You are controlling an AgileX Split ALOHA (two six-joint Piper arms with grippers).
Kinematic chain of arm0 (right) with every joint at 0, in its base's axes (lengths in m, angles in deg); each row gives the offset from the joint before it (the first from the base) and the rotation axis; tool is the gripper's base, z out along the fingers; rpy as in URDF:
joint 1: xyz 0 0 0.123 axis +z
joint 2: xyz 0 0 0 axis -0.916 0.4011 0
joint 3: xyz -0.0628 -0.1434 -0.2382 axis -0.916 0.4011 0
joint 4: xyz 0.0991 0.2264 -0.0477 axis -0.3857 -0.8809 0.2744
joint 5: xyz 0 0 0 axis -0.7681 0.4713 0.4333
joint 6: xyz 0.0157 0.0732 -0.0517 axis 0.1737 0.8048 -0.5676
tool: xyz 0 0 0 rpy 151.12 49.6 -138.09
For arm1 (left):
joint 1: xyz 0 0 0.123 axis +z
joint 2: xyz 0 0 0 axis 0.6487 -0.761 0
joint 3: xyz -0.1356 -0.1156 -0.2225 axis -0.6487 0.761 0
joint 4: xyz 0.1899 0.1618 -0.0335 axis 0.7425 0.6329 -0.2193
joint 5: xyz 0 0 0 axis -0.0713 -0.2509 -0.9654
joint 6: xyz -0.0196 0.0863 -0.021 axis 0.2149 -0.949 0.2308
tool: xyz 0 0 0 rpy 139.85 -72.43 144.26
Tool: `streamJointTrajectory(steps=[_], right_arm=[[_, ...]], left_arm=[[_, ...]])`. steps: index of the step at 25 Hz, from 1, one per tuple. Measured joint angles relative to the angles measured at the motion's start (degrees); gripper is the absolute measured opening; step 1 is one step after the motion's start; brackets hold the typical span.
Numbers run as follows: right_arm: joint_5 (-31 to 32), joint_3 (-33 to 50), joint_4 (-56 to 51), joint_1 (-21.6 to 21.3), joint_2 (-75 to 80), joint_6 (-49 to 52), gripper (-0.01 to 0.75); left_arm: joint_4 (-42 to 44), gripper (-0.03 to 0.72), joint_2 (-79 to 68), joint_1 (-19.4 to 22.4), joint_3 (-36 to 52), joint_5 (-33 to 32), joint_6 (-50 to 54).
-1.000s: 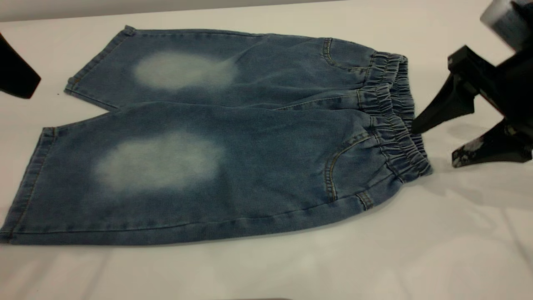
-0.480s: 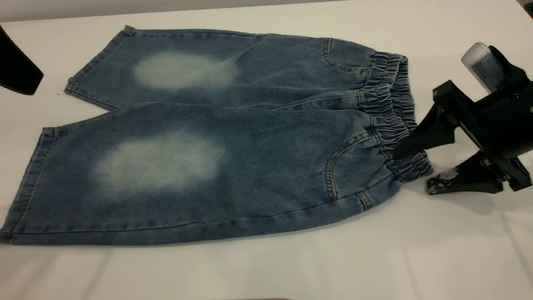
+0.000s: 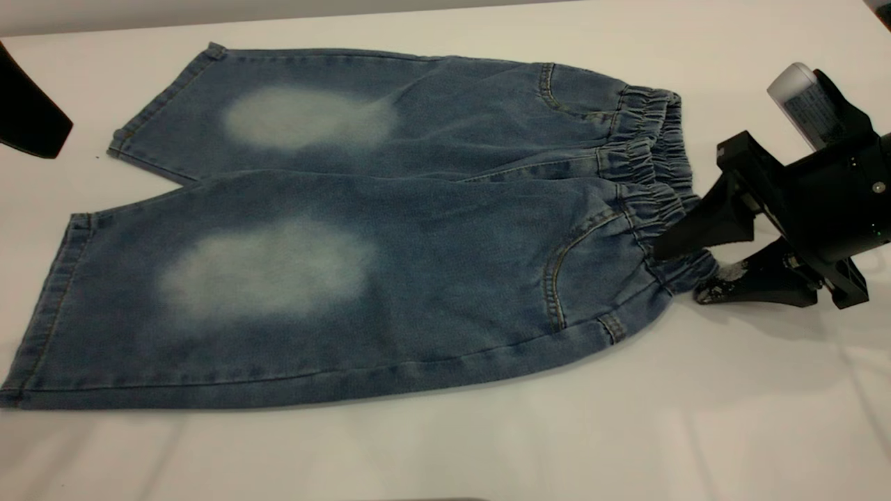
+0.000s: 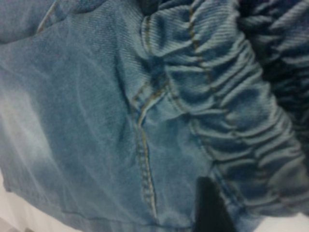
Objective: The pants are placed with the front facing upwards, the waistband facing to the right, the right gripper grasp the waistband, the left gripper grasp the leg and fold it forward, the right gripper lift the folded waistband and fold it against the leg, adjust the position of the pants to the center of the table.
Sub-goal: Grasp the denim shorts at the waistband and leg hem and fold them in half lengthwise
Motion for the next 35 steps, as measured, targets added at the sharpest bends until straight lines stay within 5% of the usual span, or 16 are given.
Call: streamJointTrajectory(steps=[10, 20, 26, 35], right_arm=[[-2.7, 0.0, -2.2, 0.0, 0.2, -0.9, 0.038], [2.6, 0.0, -2.3, 0.0, 0.2, -2.2, 0.032], [7.0, 0.0, -2.4, 0.0, 0.0, -3.1, 0.032], [7.5, 0.0, -2.5, 0.0, 0.0, -4.5, 0.032]], left_arm=[[0.0, 0.482, 0.0, 0.0, 0.0, -1.0, 0.0], [12.7, 0.475, 0.0, 0.0, 6.1, 0.5, 0.2], [18.7, 0.460, -0.5, 0.0, 14.7, 8.7, 0.2], [20.4, 0.460, -12.1, 0.0, 15.6, 19.9, 1.0]])
